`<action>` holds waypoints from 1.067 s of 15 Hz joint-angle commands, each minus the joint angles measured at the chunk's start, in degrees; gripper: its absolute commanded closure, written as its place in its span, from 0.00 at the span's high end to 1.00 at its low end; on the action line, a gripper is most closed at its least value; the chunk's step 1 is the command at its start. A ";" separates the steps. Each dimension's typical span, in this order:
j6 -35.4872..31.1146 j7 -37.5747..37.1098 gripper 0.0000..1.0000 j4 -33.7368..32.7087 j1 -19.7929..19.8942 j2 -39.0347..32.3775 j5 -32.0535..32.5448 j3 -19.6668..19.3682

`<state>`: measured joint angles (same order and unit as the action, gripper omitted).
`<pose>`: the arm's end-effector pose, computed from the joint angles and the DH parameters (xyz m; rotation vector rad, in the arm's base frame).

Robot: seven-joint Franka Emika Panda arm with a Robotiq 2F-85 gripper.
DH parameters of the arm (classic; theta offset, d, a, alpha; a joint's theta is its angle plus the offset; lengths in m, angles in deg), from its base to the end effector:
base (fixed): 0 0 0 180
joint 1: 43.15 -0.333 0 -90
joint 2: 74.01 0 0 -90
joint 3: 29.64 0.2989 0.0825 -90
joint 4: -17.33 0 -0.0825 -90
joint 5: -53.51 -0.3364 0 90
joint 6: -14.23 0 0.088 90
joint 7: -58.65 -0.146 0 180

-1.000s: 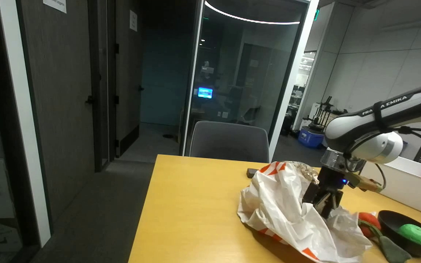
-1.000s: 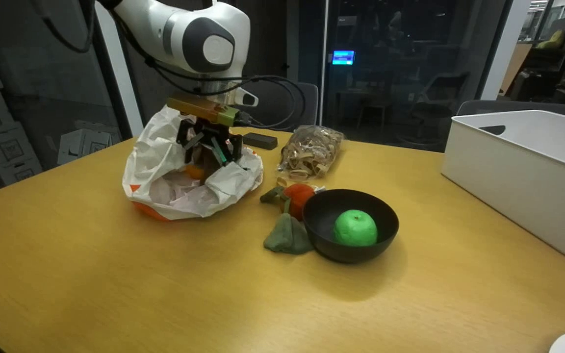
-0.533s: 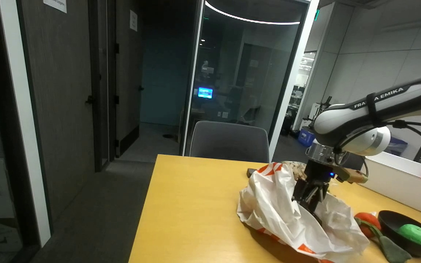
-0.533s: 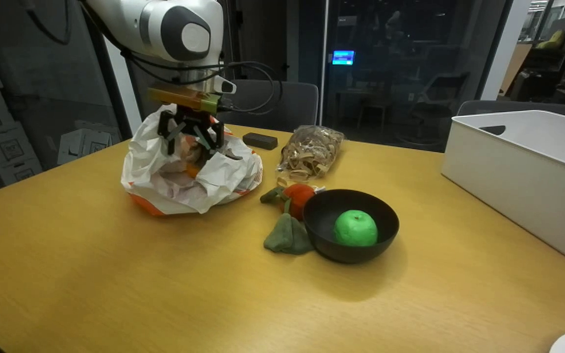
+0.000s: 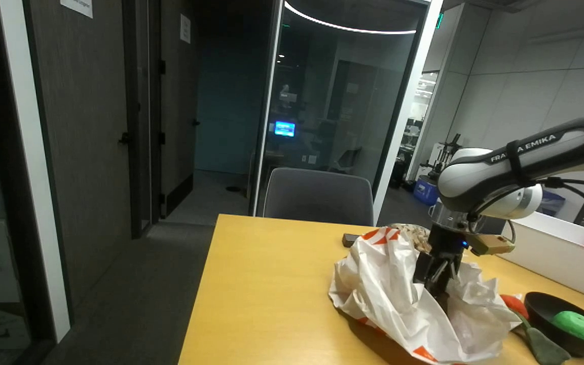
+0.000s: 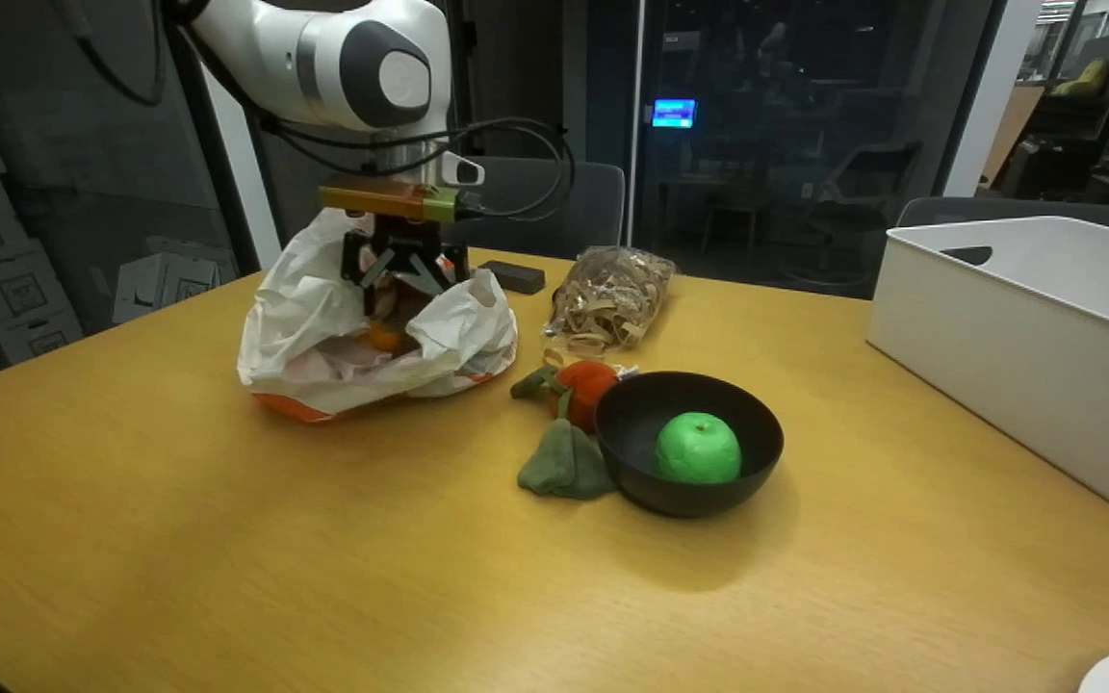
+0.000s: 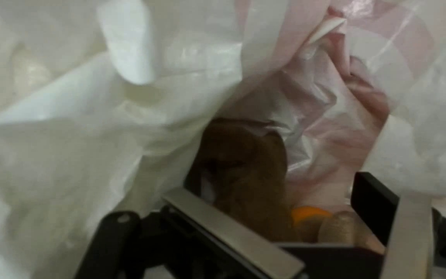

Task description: Remove the contents in the plastic bag

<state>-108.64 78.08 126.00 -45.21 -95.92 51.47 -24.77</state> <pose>0.5607 0.0694 0.2677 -2.9887 -0.6601 0.1933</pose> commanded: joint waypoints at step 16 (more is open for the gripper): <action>-3.61 2.86 0.37 -7.44 3.22 -8.67 0.01 0.50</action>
<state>-112.69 80.75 120.21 -42.67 -103.83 51.61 -25.02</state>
